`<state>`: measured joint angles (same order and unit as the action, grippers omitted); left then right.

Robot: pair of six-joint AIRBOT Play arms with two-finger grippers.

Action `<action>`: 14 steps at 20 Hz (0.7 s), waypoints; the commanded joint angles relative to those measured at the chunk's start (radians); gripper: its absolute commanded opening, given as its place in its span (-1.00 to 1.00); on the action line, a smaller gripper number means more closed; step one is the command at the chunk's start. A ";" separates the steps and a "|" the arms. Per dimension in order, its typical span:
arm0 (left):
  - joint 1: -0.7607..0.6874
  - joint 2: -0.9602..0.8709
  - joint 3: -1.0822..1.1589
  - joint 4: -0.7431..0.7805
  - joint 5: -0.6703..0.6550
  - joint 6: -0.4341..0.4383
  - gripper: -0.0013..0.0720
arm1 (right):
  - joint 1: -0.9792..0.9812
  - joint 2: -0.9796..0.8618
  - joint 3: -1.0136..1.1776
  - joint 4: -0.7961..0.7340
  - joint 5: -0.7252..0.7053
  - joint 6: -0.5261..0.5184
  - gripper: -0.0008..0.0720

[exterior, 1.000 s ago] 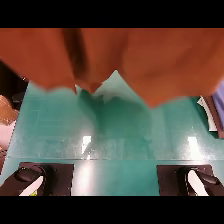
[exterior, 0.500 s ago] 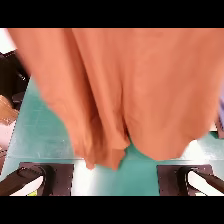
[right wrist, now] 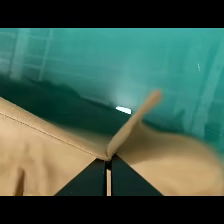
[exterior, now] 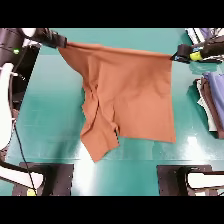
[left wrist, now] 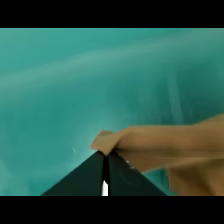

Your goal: Fold the shirts.

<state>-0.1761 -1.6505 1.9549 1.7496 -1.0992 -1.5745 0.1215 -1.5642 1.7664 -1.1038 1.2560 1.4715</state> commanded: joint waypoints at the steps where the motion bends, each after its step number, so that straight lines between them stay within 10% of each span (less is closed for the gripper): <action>1: 0.024 -0.079 0.001 -0.004 -0.011 -0.014 -0.85 | 0.012 -0.121 0.060 -0.013 -0.023 0.003 -0.94; 3: 0.024 -0.077 0.002 -0.004 -0.021 -0.015 0.65 | 0.012 -0.150 0.098 -0.006 -0.014 0.003 -0.76; 5: 0.024 -0.077 0.002 -0.004 -0.058 -0.015 0.72 | 0.002 -0.155 0.113 0.026 -0.008 0.003 0.30; 14: -0.007 0.048 -0.104 -0.244 -0.316 -0.017 0.71 | -0.023 0.075 -0.118 0.029 0.112 -0.068 0.26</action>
<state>-0.1627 -1.6585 1.9125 1.5955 -1.3560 -1.5951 0.1013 -1.5879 1.7676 -1.0763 1.3659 1.4284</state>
